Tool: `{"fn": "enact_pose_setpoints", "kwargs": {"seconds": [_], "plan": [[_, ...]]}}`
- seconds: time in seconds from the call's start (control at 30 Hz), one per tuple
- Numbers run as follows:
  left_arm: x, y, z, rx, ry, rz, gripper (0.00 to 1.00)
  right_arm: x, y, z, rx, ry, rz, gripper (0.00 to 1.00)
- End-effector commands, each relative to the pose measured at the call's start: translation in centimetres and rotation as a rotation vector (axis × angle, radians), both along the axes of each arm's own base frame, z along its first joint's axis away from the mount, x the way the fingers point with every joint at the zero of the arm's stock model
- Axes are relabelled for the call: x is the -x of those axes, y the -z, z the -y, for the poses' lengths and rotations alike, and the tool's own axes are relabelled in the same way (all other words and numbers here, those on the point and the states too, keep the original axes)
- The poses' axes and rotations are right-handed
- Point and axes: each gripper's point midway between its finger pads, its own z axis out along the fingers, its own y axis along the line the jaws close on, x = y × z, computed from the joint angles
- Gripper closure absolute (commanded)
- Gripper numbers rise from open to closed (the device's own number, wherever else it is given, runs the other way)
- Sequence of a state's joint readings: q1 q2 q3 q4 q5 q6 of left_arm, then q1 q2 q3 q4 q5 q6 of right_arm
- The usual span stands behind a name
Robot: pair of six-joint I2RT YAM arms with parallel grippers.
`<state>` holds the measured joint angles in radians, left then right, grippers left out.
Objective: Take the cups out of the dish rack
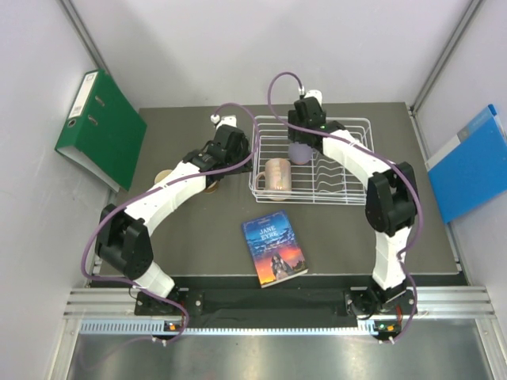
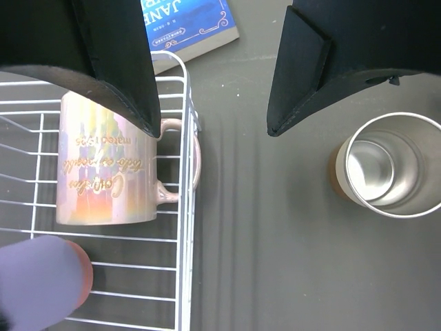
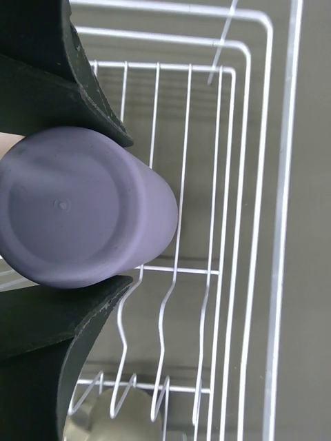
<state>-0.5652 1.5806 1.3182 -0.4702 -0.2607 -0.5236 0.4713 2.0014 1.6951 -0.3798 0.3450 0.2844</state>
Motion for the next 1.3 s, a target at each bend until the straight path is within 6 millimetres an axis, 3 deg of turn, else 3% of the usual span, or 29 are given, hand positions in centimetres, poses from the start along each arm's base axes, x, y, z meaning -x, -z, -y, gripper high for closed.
{"fn": "enact_pose_setpoints", "kwargs": {"seconds": [0.0,0.13,0.23,0.33,0.4,0.43,0.47,0.53,0.57,0.6,0.63,0.67,0.7,0.73,0.77,0.8,0.93,0.97,1.27], "plan": [[-0.9,-4.2,-0.7,0.024,-0.049,0.119,0.32,0.9,-10.5,-0.9,-0.115,-0.029,0.182,1.00],[-1.1,-5.3,-1.7,0.004,-0.086,0.147,0.31,2.6,-15.9,-0.9,-0.176,-0.057,0.236,1.00],[-0.9,-6.4,-1.7,0.035,-0.099,0.170,0.31,4.2,-18.5,-0.9,-0.235,-0.074,0.262,1.00],[-0.7,-7.7,-0.9,0.119,-0.091,0.200,0.31,6.1,-19.7,-1.1,-0.325,-0.115,0.266,1.00],[0.0,-8.1,0.0,0.197,-0.061,0.199,0.31,7.3,-20.0,-1.8,-0.453,-0.174,0.245,1.00],[-0.1,-9.0,0.5,0.241,-0.050,0.225,0.31,7.6,-18.7,-2.2,-0.508,-0.201,0.236,1.00],[0.5,-10.0,1.6,0.317,-0.007,0.232,0.31,9.3,-20.0,-2.7,-0.591,-0.267,0.245,1.00],[1.2,-10.2,2.4,0.383,0.041,0.233,0.30,10.3,-20.3,-2.5,-0.718,-0.291,0.266,1.00],[1.6,-11.9,3.4,0.458,0.079,0.263,0.31,11.1,-20.5,-2.9,-0.791,-0.333,0.243,1.00],[1.9,-11.8,3.7,0.482,0.094,0.259,0.30,11.5,-21.8,-3.3,-0.839,-0.382,0.288,1.00],[2.2,-12.4,4.0,0.522,0.105,0.265,0.30,12.3,-21.0,-3.5,-0.868,-0.405,0.263,1.00],[2.3,-13.8,4.3,0.564,0.120,0.302,0.30,13.4,-21.2,-4.3,-0.928,-0.457,0.231,1.00],[3.1,-13.9,5.1,0.602,0.172,0.286,0.30,13.9,-22.5,-4.6,-0.973,-0.510,0.275,1.00],[3.3,-14.1,5.3,0.639,0.177,0.282,0.30,15.0,-21.9,-5.0,-1.003,-0.549,0.249,1.00],[3.6,-16.1,5.6,0.693,0.208,0.336,0.30,15.5,-22.2,-5.2,-1.053,-0.556,0.235,1.00],[4.1,-15.6,6.0,0.716,0.233,0.323,0.30,15.9,-23.1,-5.4,-1.083,-0.595,0.271,1.00],[5.1,-17.1,6.7,0.847,0.277,0.351,0.30,17.8,-22.6,-6.2,-1.200,-0.681,0.222,1.00],[5.3,-16.7,6.7,0.860,0.278,0.343,0.30,18.1,-22.6,-6.3,-1.237,-0.680,0.201,1.00],[6.4,-17.9,7.5,1.003,0.330,0.354,0.35,19.1,-22.6,-6.4,-1.272,-0.729,0.199,1.00]]}}
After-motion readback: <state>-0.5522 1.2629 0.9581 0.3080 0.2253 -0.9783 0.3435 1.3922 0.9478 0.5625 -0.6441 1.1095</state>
